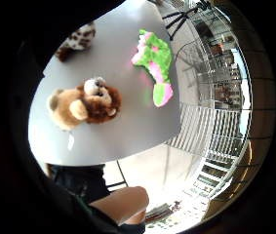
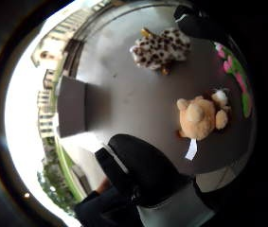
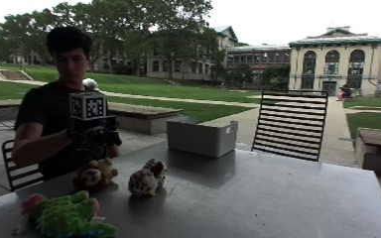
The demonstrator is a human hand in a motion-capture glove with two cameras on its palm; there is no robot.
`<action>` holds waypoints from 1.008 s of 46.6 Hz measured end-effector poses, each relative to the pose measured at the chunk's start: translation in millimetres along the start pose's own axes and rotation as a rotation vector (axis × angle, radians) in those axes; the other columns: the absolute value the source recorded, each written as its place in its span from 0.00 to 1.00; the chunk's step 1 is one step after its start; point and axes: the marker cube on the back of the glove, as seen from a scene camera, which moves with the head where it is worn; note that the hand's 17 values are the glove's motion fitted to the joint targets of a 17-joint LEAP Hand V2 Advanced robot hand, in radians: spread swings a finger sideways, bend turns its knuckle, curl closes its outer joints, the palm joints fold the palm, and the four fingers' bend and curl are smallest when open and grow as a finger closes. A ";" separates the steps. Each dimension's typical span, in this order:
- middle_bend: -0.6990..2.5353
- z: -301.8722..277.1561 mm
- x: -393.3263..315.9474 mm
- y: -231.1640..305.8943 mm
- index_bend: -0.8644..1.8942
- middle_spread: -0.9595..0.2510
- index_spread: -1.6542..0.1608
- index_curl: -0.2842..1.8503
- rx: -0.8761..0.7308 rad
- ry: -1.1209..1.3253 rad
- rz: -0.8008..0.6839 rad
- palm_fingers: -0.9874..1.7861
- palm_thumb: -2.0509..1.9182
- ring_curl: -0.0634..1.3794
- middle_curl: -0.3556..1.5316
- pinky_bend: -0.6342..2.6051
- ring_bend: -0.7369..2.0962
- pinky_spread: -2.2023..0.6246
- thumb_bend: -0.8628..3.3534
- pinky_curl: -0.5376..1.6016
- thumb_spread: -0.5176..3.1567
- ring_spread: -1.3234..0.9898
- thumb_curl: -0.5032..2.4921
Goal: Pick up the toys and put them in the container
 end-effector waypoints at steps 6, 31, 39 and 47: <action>0.31 31.7 17.0 4.5 0.41 0.71 0.73 0.29 -0.047 -0.015 0.023 0.41 0.49 0.12 0.33 0.29 0.32 0.79 0.18 0.37 0.43 0.52 0.21; 0.25 112.8 37.5 11.3 0.67 0.75 0.78 0.41 -0.179 -0.084 0.130 0.45 0.55 0.02 0.34 0.44 0.27 0.80 0.22 0.43 0.46 0.55 0.24; 0.21 114.8 34.3 14.4 0.72 0.78 0.84 0.43 -0.171 -0.061 0.158 0.52 0.63 0.08 0.28 0.55 0.40 0.73 0.26 0.47 0.50 0.56 0.27; 0.25 106.0 29.7 14.8 0.73 0.77 0.88 0.44 -0.129 0.029 0.157 0.64 0.70 0.17 0.26 0.53 0.53 0.66 0.30 0.45 0.51 0.50 0.30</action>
